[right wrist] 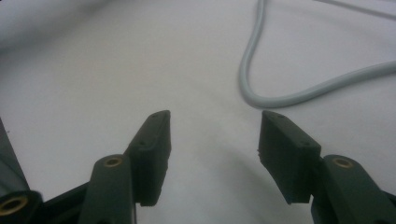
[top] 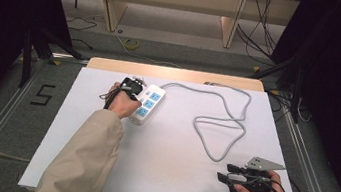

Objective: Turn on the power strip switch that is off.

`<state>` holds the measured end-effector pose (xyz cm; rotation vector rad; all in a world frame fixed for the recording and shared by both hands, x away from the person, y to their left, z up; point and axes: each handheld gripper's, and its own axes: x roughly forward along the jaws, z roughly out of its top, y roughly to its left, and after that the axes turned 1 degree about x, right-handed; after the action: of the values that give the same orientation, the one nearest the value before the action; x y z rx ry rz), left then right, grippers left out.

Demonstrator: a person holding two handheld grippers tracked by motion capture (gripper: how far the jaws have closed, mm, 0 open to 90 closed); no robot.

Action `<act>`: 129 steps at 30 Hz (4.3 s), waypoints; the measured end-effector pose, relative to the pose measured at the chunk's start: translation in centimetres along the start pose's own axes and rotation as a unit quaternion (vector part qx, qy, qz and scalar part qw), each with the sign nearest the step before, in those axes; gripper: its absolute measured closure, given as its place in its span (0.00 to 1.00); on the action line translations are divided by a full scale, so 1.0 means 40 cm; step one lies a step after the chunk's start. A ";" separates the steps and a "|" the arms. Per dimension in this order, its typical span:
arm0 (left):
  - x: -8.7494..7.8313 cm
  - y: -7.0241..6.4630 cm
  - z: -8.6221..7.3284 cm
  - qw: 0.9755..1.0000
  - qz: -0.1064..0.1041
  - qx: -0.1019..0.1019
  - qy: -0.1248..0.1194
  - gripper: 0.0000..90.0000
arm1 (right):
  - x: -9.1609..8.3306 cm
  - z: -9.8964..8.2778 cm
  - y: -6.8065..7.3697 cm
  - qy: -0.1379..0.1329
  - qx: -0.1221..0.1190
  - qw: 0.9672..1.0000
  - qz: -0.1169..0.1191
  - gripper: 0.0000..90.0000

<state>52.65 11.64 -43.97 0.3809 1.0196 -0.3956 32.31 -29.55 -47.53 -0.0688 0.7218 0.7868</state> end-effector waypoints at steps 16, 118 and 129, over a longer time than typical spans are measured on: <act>0.006 -0.008 0.015 1.000 0.005 0.011 0.015 1.00 | 0.000 0.000 0.001 0.001 -0.001 1.000 0.000 0.50; -0.043 0.013 -0.004 0.999 0.006 0.004 -0.031 0.85 | 0.002 0.000 0.002 0.001 -0.001 1.000 0.000 0.50; -0.080 0.010 -0.038 0.997 -0.018 -0.011 -0.068 0.68 | 0.002 0.001 0.002 0.001 -0.001 1.000 -0.001 0.50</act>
<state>50.26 13.15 -41.85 0.3116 0.8982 -0.4362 32.29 -29.43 -47.54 -0.0710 0.7221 0.7862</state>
